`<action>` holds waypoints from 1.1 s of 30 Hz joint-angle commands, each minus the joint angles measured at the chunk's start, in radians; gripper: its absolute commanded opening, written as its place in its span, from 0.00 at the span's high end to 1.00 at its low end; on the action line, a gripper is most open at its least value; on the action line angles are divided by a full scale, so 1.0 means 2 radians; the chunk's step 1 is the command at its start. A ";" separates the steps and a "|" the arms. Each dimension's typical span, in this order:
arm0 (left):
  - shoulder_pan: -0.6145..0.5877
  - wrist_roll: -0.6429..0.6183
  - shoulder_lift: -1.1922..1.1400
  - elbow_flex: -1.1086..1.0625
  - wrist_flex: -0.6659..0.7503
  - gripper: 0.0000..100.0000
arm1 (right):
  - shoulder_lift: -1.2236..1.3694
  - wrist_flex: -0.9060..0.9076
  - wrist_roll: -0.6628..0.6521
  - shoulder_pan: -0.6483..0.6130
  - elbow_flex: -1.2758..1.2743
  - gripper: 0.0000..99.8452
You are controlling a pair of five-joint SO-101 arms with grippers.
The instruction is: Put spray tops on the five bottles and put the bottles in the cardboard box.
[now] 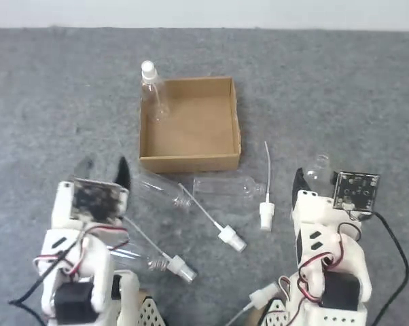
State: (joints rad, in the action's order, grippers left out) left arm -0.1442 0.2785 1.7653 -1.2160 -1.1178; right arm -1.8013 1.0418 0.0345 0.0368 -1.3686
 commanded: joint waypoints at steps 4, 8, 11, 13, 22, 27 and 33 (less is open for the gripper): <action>0.100 0.032 -0.004 0.043 -0.048 0.83 | -0.007 -0.029 0.027 0.044 0.003 0.99; 0.114 0.048 -0.044 0.052 -0.051 0.83 | -0.007 -0.030 0.027 0.051 0.002 0.99; 0.140 0.064 -0.114 0.069 -0.066 0.83 | -0.007 -0.034 0.027 0.054 -0.001 0.99; 0.160 0.065 -0.162 0.082 -0.071 0.83 | -0.007 -0.039 0.027 0.055 -0.003 0.99; 0.196 0.153 -0.305 0.106 -0.068 0.83 | -0.007 -0.039 0.026 0.055 -0.003 0.99; 0.196 0.203 -0.351 0.106 -0.073 0.83 | -0.007 -0.039 0.026 0.055 -0.003 0.99; 0.197 0.262 -0.407 0.126 -0.128 0.78 | -0.007 -0.039 0.026 0.055 -0.003 0.99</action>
State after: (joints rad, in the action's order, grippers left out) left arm 0.2470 0.7265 1.0319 -1.0625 -1.2835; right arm -1.8013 0.9897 0.0729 0.1320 -1.3825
